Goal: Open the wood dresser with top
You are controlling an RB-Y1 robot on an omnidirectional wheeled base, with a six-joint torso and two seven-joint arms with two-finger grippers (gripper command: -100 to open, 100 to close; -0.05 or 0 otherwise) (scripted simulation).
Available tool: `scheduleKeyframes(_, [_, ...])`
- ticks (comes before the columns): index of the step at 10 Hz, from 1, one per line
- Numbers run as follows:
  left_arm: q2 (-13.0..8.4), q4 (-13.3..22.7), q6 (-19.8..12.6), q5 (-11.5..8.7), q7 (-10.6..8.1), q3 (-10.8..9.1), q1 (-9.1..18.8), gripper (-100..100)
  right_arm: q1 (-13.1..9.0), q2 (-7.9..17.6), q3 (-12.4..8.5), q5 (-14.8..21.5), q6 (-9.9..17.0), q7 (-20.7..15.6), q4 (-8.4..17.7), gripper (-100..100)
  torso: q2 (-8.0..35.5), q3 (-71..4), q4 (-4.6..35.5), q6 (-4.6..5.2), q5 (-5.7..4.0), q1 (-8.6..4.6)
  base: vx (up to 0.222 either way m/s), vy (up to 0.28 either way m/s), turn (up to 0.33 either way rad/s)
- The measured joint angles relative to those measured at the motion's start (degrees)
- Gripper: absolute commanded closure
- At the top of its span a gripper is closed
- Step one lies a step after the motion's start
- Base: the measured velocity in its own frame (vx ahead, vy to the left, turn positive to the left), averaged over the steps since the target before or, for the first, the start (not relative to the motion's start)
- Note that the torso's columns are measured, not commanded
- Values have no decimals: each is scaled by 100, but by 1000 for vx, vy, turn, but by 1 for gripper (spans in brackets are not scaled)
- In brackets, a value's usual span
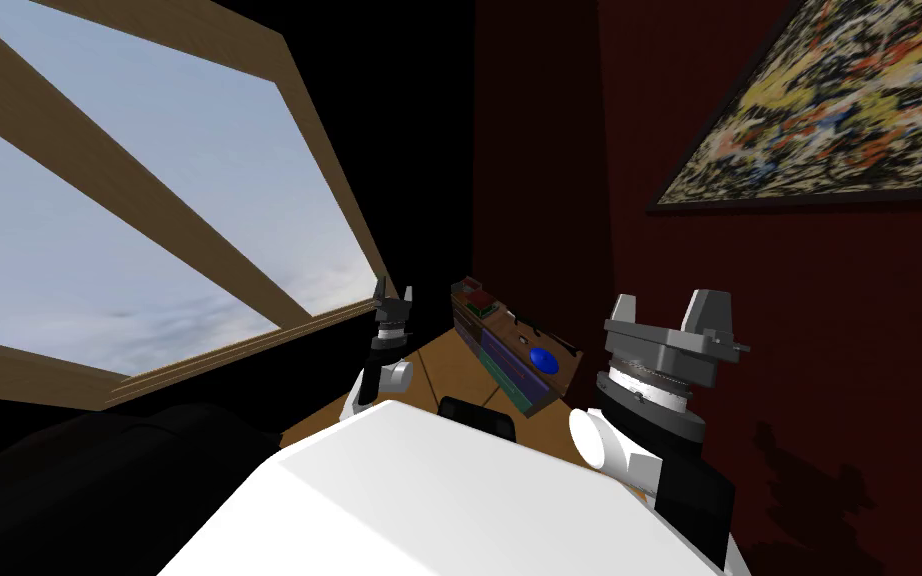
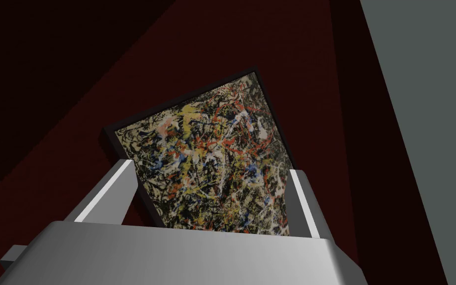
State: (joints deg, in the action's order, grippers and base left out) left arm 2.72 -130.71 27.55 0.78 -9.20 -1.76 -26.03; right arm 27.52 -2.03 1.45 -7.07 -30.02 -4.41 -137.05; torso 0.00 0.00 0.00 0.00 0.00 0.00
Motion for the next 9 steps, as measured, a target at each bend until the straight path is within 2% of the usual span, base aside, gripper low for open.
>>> scheduleKeyframes(2, [0, 0, 0, 0, 0, 0, 0, 0, 0, 0, 0, 0, 0, 0, 0, 0, 597, -1200, 600, 0, 0, 0, 0, 0, 0])
scheduleKeyframes(9, [0, -2, 1, 0, 0, 0, 0, 0, 0, 0, 0, 0, -1, 0, -2, 0, 3539, -7073, 3537, 0, 0, 0, 0, 0, 0])
